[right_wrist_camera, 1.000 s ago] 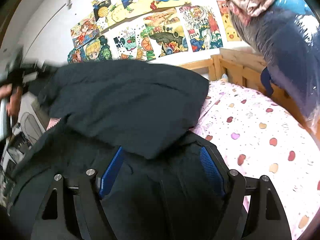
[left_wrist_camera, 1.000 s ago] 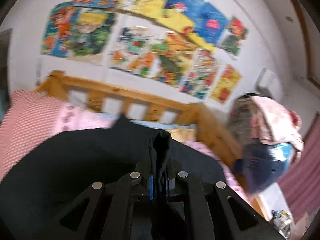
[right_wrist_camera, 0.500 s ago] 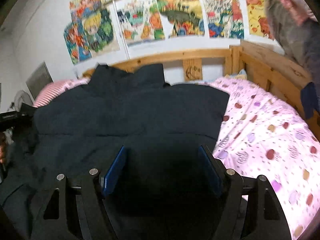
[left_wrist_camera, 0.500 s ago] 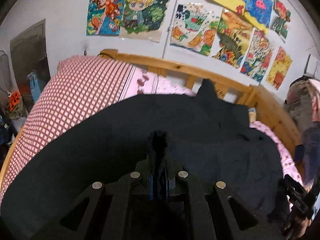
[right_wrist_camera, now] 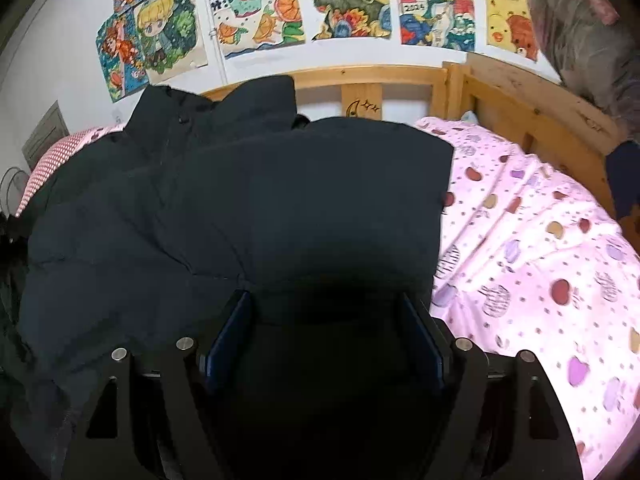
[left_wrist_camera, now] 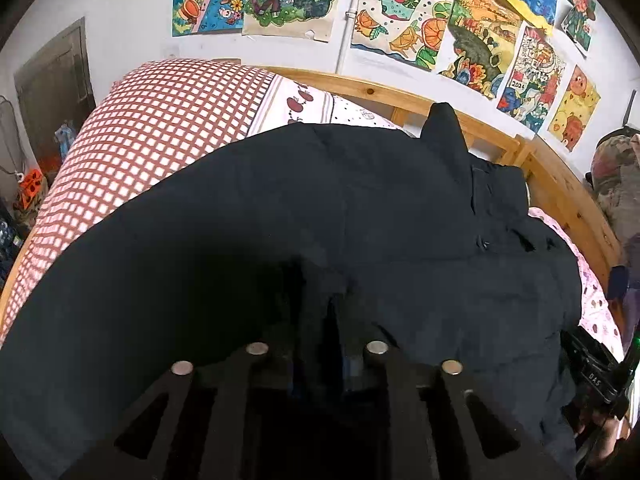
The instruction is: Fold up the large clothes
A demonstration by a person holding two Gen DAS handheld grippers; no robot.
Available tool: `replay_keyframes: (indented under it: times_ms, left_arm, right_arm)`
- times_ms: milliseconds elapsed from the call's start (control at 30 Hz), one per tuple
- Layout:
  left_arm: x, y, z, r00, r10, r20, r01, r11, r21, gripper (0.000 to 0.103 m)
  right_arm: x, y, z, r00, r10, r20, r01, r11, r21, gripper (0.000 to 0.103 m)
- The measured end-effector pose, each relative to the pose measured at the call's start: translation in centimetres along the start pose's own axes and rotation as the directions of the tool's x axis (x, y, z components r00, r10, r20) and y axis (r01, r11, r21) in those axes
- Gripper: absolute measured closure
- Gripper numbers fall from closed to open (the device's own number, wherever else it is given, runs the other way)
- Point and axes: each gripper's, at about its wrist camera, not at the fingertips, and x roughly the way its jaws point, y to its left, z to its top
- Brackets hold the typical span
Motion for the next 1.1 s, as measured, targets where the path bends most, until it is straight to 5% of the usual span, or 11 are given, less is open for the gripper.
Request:
replay_keyframes:
  times_ms: [167, 267, 467, 600, 700, 800, 867, 1000, 1100]
  left_arm:
    - [-3.6, 1.4, -1.0, 0.997, -0.077, 0.004, 0.077, 0.997, -0.029, 0.032]
    - [-6.9, 2.8, -2.1, 0.995, -0.094, 0.040, 0.096, 0.994, -0.059, 0.020]
    - [-12.7, 6.6, -6.6, 0.995, -0.100, 0.031, 0.104, 0.977, -0.184, 0.010]
    - [-15.9, 9.4, -12.4, 0.987, -0.158, 0.029, 0.158, 0.931, -0.328, 0.007]
    - [-16.9, 11.3, -16.5, 0.979, -0.196, 0.059, 0.203, 0.879, -0.431, 0.007]
    - [-17.4, 13.4, -20.2, 0.972, -0.214, 0.100, 0.232, 0.783, -0.577, 0.007]
    - [-17.8, 13.9, -22.0, 0.972, -0.197, 0.126, 0.232, 0.740, -0.632, 0.007]
    - [-18.8, 14.3, -22.9, 0.982, -0.085, 0.171, 0.178, 0.730, -0.660, 0.006]
    - [-18.5, 16.0, -23.5, 0.986, 0.007, 0.164, 0.115, 0.689, -0.716, 0.006]
  right_arm:
    - [-2.6, 1.3, -0.2, 0.999, 0.042, 0.015, -0.042, 0.999, -0.002, 0.028]
    - [-4.3, 3.3, -0.3, 0.996, 0.084, 0.024, -0.084, 0.996, -0.032, 0.022]
    - [-7.2, 9.1, -0.8, 0.984, 0.179, 0.023, -0.175, 0.977, -0.126, 0.020]
    - [-8.3, 12.7, -1.4, 0.974, 0.225, 0.008, -0.220, 0.961, -0.168, 0.019]
    - [-8.6, 15.2, -1.7, 0.970, 0.242, -0.006, -0.238, 0.952, -0.193, 0.019]
    - [-8.6, 18.3, -2.2, 0.966, 0.257, -0.030, -0.257, 0.938, -0.231, 0.019]
    - [-8.9, 20.3, -2.5, 0.965, 0.261, -0.034, -0.261, 0.928, -0.264, 0.019]
    - [-9.4, 23.1, -2.7, 0.965, 0.260, -0.014, -0.251, 0.912, -0.325, 0.019]
    - [-9.3, 24.6, -2.2, 0.967, 0.254, -0.003, -0.241, 0.910, -0.337, 0.019]
